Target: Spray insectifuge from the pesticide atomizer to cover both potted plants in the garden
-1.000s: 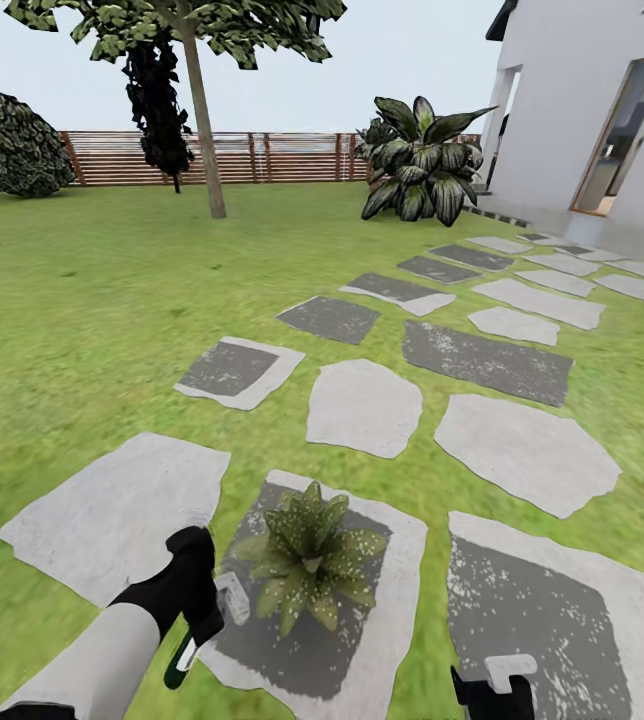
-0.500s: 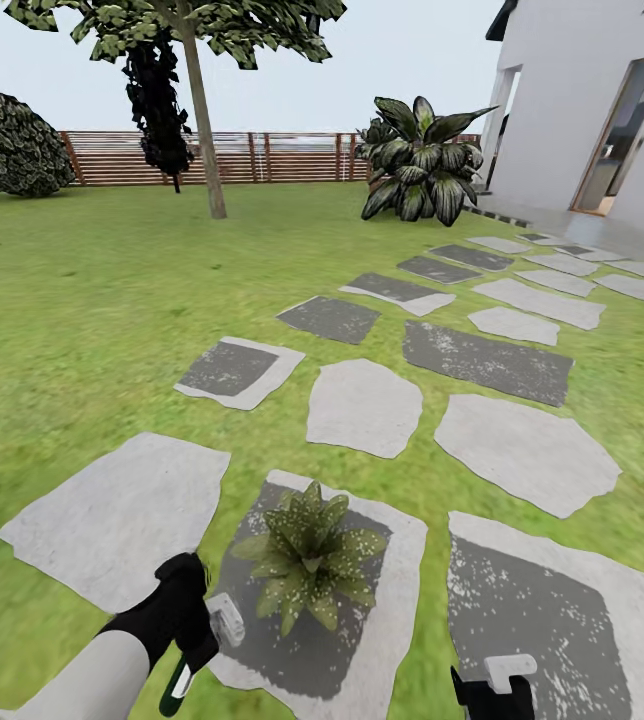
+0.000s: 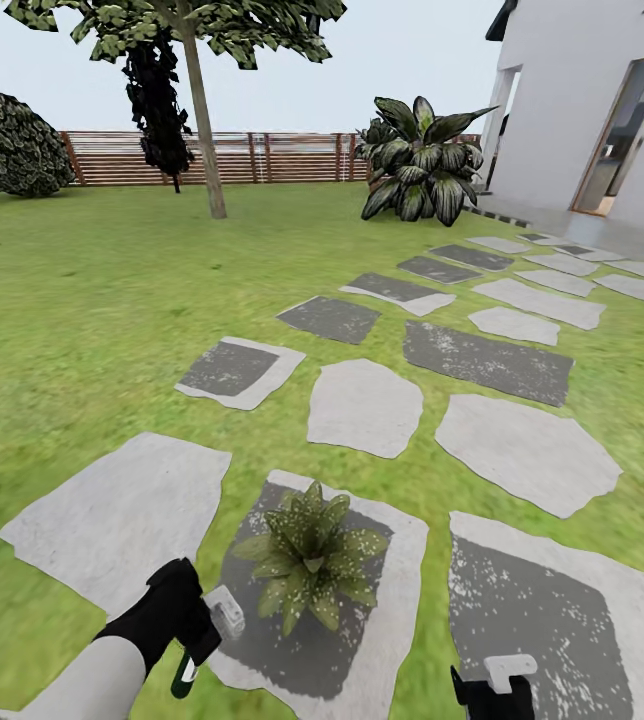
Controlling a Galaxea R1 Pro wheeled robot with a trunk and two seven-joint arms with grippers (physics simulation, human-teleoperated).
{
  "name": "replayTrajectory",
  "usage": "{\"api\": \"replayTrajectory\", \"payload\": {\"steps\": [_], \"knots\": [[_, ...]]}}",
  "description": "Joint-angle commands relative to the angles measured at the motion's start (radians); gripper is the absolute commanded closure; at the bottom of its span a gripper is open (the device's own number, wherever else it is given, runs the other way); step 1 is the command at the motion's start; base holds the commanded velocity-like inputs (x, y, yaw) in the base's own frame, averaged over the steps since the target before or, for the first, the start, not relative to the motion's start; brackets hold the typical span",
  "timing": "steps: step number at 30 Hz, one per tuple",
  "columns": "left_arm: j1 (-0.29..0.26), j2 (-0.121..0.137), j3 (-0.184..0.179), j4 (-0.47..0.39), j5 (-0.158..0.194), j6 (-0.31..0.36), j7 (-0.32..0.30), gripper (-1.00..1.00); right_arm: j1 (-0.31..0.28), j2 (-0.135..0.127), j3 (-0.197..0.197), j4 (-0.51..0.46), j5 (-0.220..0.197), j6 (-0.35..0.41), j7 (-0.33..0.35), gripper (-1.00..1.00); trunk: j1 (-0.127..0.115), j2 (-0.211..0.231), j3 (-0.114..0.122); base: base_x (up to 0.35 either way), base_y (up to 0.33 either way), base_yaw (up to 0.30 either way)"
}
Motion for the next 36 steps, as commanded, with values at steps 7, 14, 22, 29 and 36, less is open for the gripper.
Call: {"api": "replayTrajectory", "payload": {"steps": [7, 14, 22, 29, 36], "knots": [[0.000, 0.012, 0.007, -0.004, 0.064, -0.090, -0.007, 1.00, -0.001, 0.000, -0.008, 0.001, 0.003, -0.004, 0.007, -1.00, 0.000, 0.000, -0.001, 0.000, 0.283, -0.140], [0.000, 0.014, 0.007, 0.004, 0.066, -0.092, -0.007, 1.00, -0.001, 0.000, -0.008, 0.001, 0.003, -0.004, 0.006, -1.00, 0.000, 0.000, -0.001, 0.020, 0.304, -0.274], [-0.015, 0.036, 0.006, -0.014, 0.038, -0.089, -0.018, 1.00, -0.001, -0.001, -0.008, 0.000, 0.002, -0.004, 0.006, -1.00, 0.000, 0.000, -0.001, 0.160, 0.134, -0.204], [-0.020, 0.091, 0.008, -0.148, -0.109, -0.079, -0.234, 1.00, -0.001, -0.002, -0.008, 0.000, 0.004, -0.004, 0.006, -1.00, 0.000, 0.000, -0.001, 0.005, 0.003, -0.007], [-0.009, 0.078, 0.007, -0.199, -0.237, -0.073, -0.242, 1.00, -0.001, -0.002, -0.009, 0.000, 0.002, -0.004, 0.006, -1.00, 0.000, 0.000, -0.001, 0.019, 0.012, 0.000]]}}
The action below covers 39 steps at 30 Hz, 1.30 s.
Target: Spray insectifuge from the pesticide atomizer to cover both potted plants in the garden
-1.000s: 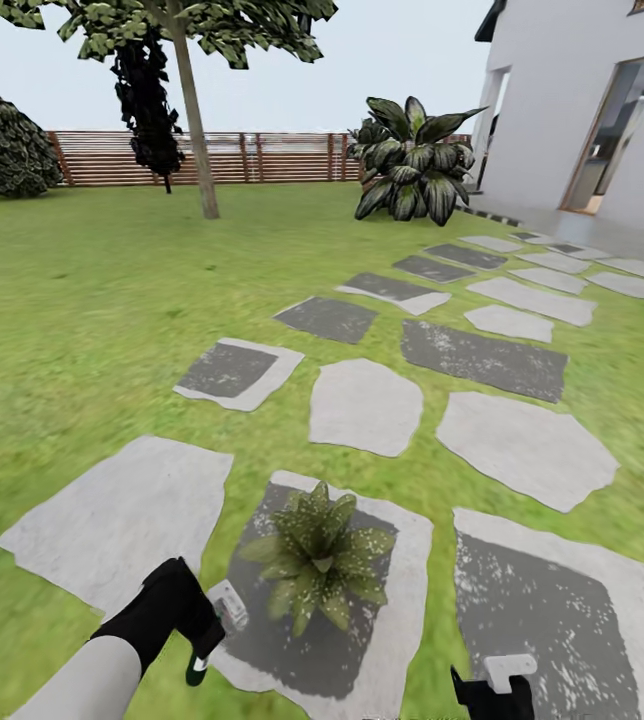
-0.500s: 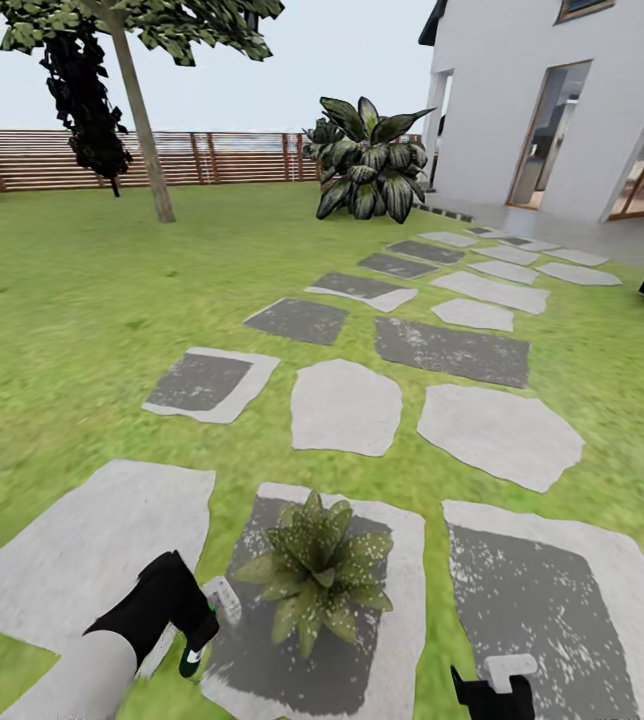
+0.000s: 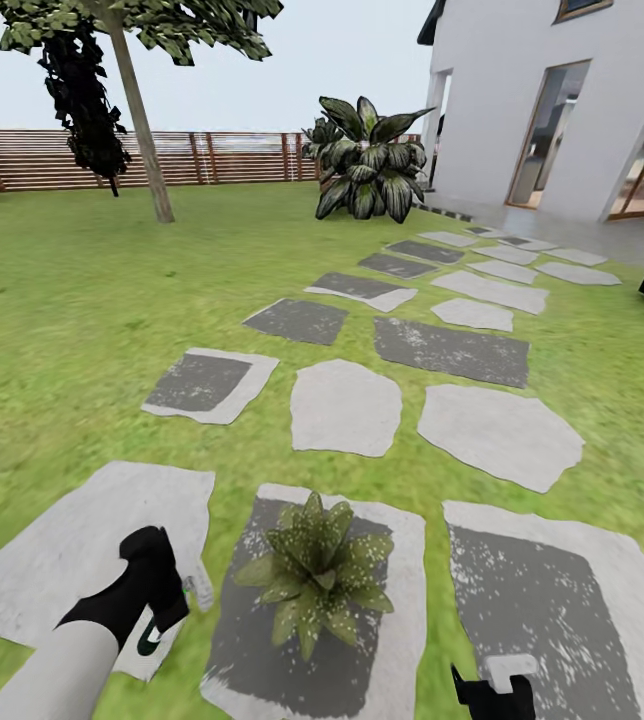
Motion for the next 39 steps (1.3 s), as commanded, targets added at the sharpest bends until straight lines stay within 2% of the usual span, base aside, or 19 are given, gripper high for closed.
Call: {"api": "replayTrajectory", "payload": {"steps": [1, 11, 14, 21, 25, 33, 36, 39], "knots": [[0.000, -0.001, 0.002, -0.002, -0.006, 0.009, -0.005, 1.00, -0.001, 0.000, -0.008, 0.000, 0.002, -0.004, 0.007, -1.00, 0.000, 0.000, -0.001, 0.180, 0.125, -0.006], [0.002, -0.004, 0.005, -0.002, -0.012, 0.010, -0.003, 1.00, -0.001, 0.000, -0.008, 0.000, 0.002, -0.004, 0.007, -1.00, 0.000, 0.000, -0.001, 0.229, 0.168, -0.252], [0.002, -0.016, 0.004, -0.003, -0.012, 0.009, -0.002, 1.00, -0.001, 0.000, -0.008, 0.000, 0.002, -0.004, 0.007, -1.00, 0.000, 0.000, -0.001, 0.033, 0.005, -0.062], [0.002, -0.017, 0.004, -0.004, -0.010, 0.004, 0.005, 1.00, -0.001, 0.000, -0.008, 0.000, 0.002, -0.004, 0.007, -1.00, 0.000, 0.000, -0.001, -0.093, 0.000, -0.003], [0.003, -0.018, 0.006, -0.003, -0.003, 0.004, 0.081, 1.00, -0.001, 0.000, -0.008, 0.000, 0.002, -0.004, 0.007, -1.00, 0.000, 0.000, -0.001, -0.150, 0.000, 0.000], [0.026, -0.014, 0.010, 0.013, 0.004, -0.004, 0.103, 1.00, -0.001, 0.000, -0.008, 0.000, 0.002, -0.004, 0.007, -1.00, 0.000, 0.000, -0.001, -0.005, 0.000, 0.000], [0.048, -0.016, 0.010, 0.014, 0.028, -0.005, 0.158, 1.00, -0.001, 0.000, -0.008, 0.000, 0.002, -0.004, 0.007, -1.00, 0.000, 0.000, -0.001, 0.000, 0.000, 0.000], [0.051, -0.017, 0.008, 0.013, 0.086, -0.005, 0.188, 1.00, -0.001, 0.000, -0.008, 0.000, 0.003, -0.004, 0.007, -1.00, 0.000, 0.000, -0.001, 0.000, 0.000, 0.000]]}}
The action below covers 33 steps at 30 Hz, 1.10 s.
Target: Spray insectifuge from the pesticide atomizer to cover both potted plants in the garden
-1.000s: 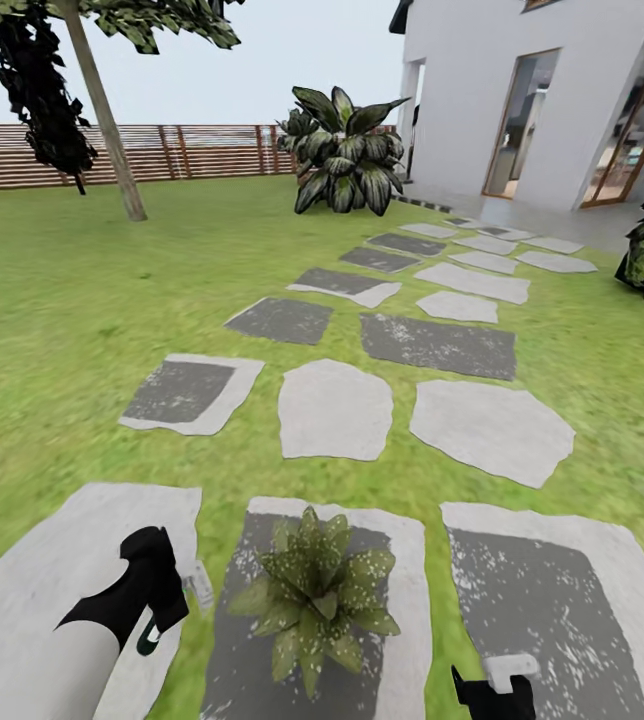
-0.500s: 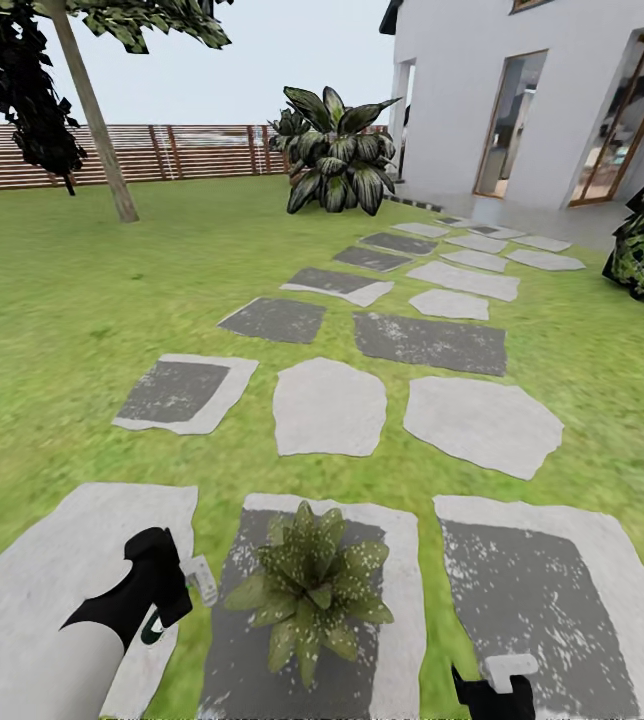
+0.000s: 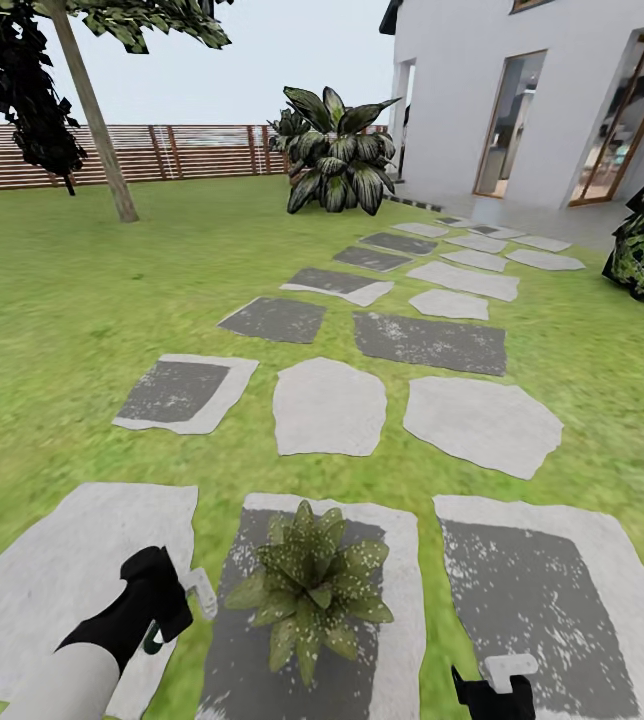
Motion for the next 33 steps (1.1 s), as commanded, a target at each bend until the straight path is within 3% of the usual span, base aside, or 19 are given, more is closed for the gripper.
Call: {"api": "replayTrajectory", "payload": {"steps": [1, 5, 9, 12, 19, 21, 27, 33], "knots": [[0.000, -0.001, 0.001, -0.006, 0.004, 0.004, -0.001, 1.00, -0.001, 0.000, -0.008, 0.000, 0.003, -0.004, 0.007, -1.00, 0.000, 0.000, -0.001, 0.000, 0.000, 0.000], [0.000, 0.001, 0.011, -0.013, 0.013, 0.006, 0.052, 1.00, -0.001, 0.000, -0.008, 0.000, 0.003, -0.004, 0.007, -1.00, 0.000, 0.000, -0.001, 0.000, 0.000, 0.000], [0.001, 0.018, 0.009, -0.003, 0.016, 0.005, 0.062, 1.00, -0.001, 0.000, -0.008, 0.001, 0.004, -0.004, 0.007, -1.00, 0.000, 0.000, -0.001, 0.000, 0.000, 0.000], [0.034, 0.029, 0.008, 0.000, 0.017, 0.002, 0.067, 1.00, -0.001, 0.000, -0.008, 0.001, 0.004, -0.004, 0.007, -1.00, 0.000, 0.000, -0.001, 0.000, 0.000, 0.000], [0.055, 0.006, 0.011, 0.017, 0.022, 0.003, 0.098, 1.00, -0.001, 0.000, -0.008, 0.002, 0.004, -0.004, 0.007, -1.00, 0.000, 0.000, -0.001, 0.000, 0.000, 0.000], [0.047, 0.002, 0.008, 0.007, 0.042, 0.004, 0.102, 1.00, -0.001, 0.000, -0.008, 0.002, 0.004, -0.004, 0.007, -1.00, 0.000, 0.000, -0.001, 0.000, 0.000, 0.000], [0.036, 0.020, 0.008, 0.004, 0.067, 0.010, 0.104, 1.00, -0.001, 0.000, -0.008, 0.002, 0.004, -0.004, 0.007, -1.00, 0.000, 0.000, -0.001, 0.000, 0.000, 0.000], [0.048, 0.044, 0.065, 0.015, 0.067, 0.002, 0.110, 1.00, -0.001, 0.000, -0.008, 0.002, 0.004, -0.004, 0.007, -1.00, 0.000, 0.000, -0.001, 0.000, 0.000, 0.000]]}}
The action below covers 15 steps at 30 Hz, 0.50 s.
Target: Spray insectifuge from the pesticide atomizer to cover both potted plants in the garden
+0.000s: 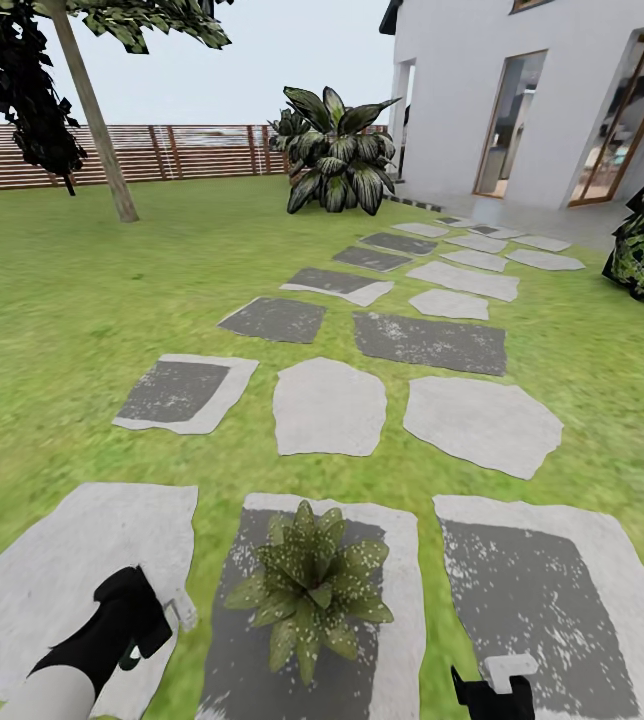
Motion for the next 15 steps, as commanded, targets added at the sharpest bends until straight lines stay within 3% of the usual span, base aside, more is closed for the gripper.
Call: {"api": "replayTrajectory", "payload": {"steps": [1, 8, 11, 15], "knots": [[0.002, 0.000, 0.004, 0.003, -0.004, 0.002, 0.000, 1.00, -0.001, 0.000, -0.008, 0.000, 0.002, -0.004, 0.007, -1.00, 0.000, 0.000, -0.001, 0.000, 0.000, 0.000], [0.021, -0.013, 0.010, 0.062, -0.002, -0.003, 0.024, 1.00, -0.001, 0.000, -0.008, 0.000, 0.002, -0.004, 0.007, -1.00, 0.000, 0.000, -0.001, 0.000, 0.000, 0.000], [0.020, -0.016, 0.008, 0.055, -0.002, -0.004, 0.024, 1.00, -0.001, 0.001, -0.008, 0.000, 0.002, -0.004, 0.007, -1.00, 0.000, 0.000, -0.001, 0.000, 0.000, 0.000], [0.003, -0.040, 0.008, 0.019, -0.002, 0.002, 0.023, 1.00, 0.000, 0.001, -0.008, 0.000, 0.002, -0.004, 0.007, -1.00, 0.000, 0.000, -0.001, 0.000, 0.000, 0.000]]}}
